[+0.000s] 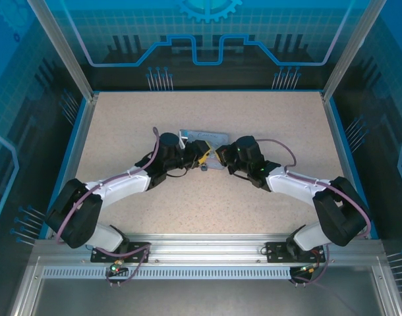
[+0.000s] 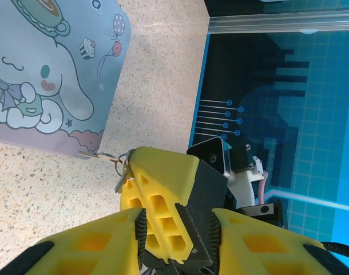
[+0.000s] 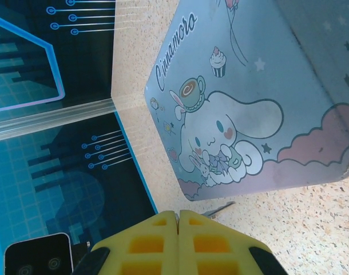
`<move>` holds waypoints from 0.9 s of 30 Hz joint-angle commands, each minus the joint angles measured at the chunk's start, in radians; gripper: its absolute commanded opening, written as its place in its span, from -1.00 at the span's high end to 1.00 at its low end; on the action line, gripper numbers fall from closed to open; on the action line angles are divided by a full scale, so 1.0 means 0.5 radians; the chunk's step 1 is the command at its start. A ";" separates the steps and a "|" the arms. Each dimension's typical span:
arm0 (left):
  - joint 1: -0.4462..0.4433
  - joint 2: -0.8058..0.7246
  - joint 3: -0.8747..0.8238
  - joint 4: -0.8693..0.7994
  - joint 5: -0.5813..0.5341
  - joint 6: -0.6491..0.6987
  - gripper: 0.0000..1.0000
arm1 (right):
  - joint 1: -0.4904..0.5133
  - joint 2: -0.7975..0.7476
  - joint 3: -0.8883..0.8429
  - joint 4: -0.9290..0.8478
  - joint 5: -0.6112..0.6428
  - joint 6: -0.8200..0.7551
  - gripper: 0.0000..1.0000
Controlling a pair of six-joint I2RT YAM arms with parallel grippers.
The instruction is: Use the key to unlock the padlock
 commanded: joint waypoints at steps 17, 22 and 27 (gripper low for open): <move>-0.039 0.157 0.052 0.080 -0.064 0.004 0.29 | 0.032 0.040 0.030 0.064 0.030 0.041 1.00; -0.048 0.180 0.068 0.102 -0.072 0.008 0.49 | 0.034 0.054 0.020 0.085 0.015 0.056 1.00; -0.052 0.191 0.072 0.117 -0.085 0.006 0.62 | 0.036 0.051 0.013 0.093 0.003 0.058 1.00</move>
